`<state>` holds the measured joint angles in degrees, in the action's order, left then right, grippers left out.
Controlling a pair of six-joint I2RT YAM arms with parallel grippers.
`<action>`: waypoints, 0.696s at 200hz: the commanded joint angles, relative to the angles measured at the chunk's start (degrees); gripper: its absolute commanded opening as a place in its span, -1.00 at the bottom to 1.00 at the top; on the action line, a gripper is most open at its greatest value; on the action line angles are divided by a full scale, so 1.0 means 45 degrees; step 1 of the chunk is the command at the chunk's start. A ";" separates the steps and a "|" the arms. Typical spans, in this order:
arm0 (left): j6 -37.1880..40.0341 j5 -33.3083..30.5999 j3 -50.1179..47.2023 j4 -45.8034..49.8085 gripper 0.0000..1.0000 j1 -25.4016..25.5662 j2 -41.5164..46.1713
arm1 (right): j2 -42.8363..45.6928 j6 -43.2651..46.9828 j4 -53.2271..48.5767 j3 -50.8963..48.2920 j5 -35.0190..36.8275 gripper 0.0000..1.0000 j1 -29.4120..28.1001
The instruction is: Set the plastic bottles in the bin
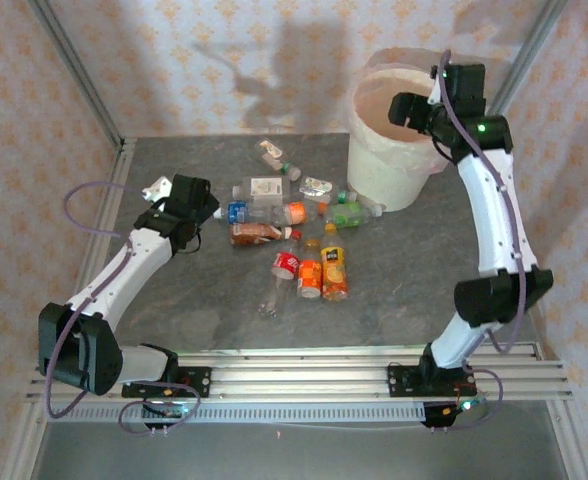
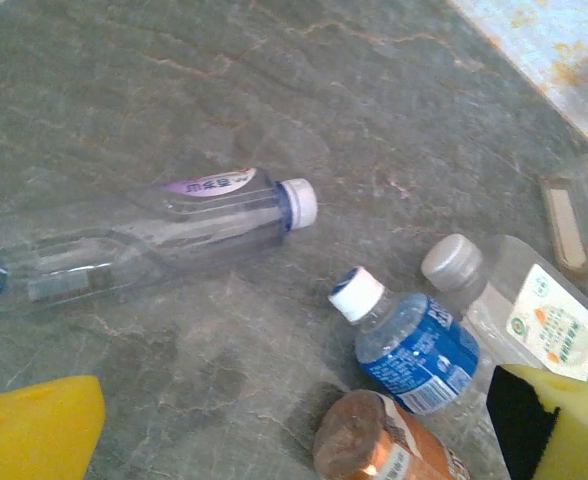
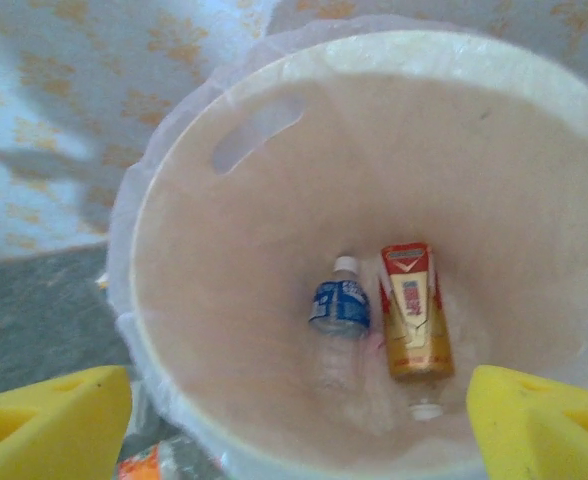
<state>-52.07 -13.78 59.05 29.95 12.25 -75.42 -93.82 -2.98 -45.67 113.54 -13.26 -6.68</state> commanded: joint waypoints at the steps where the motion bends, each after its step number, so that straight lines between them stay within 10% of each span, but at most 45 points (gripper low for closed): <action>1: -0.1019 0.0162 -0.0301 -0.0365 1.00 -0.0212 0.0467 | 0.2109 -0.0355 0.2820 -0.2237 -0.0985 0.85 -0.0040; 43: -0.0277 0.0153 0.0067 -0.0268 1.00 -0.0534 0.0319 | 0.5597 -0.0601 0.5297 -0.6762 -0.1809 0.99 -0.0075; 139: 1.1876 -0.0124 0.6607 0.6263 1.00 -0.1111 -0.4563 | 0.8207 -0.0621 0.5518 -1.0768 -0.0109 0.99 -0.0077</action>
<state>-15.05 -11.18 84.71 47.16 7.40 -93.12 -58.96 -6.04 -23.90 66.63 -17.23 -6.70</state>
